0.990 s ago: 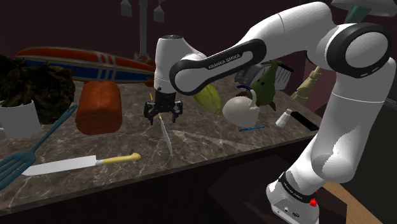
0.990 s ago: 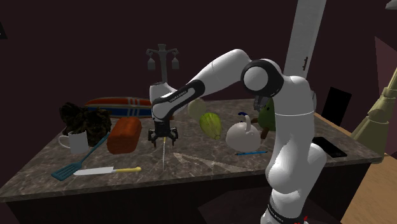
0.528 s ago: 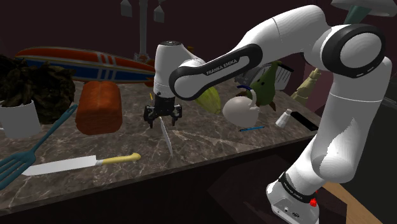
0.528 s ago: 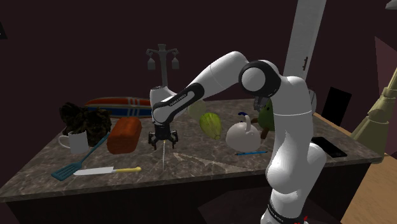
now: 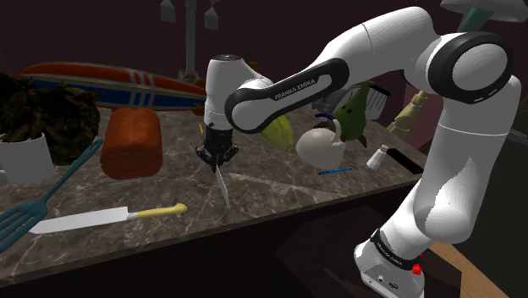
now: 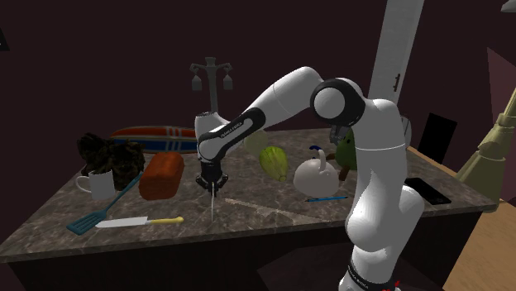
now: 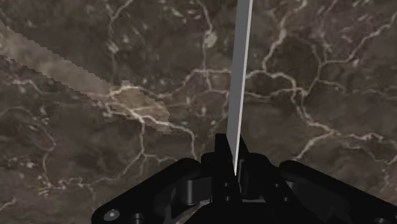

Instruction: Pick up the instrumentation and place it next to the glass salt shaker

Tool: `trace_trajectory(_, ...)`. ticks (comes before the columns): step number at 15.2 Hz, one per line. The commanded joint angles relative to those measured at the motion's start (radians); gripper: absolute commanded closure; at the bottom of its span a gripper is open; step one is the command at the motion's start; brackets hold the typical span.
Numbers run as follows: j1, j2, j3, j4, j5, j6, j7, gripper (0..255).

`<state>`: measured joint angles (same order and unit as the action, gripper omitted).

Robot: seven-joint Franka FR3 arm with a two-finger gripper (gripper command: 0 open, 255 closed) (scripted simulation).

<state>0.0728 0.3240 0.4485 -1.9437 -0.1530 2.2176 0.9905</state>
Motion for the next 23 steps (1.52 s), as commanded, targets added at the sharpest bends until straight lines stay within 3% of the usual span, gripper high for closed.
trace_trajectory(1, 0.0, 0.0, 0.0, 0.0, 0.0, 0.0, 0.0, 255)
trace_trajectory(5, 0.0, 0.0, 0.0, 0.0, 0.0, 0.0, 0.0, 255)
trace_trajectory(23, -0.018, -0.109, 0.022, 0.113, 0.065, -0.21, -0.04, 255)
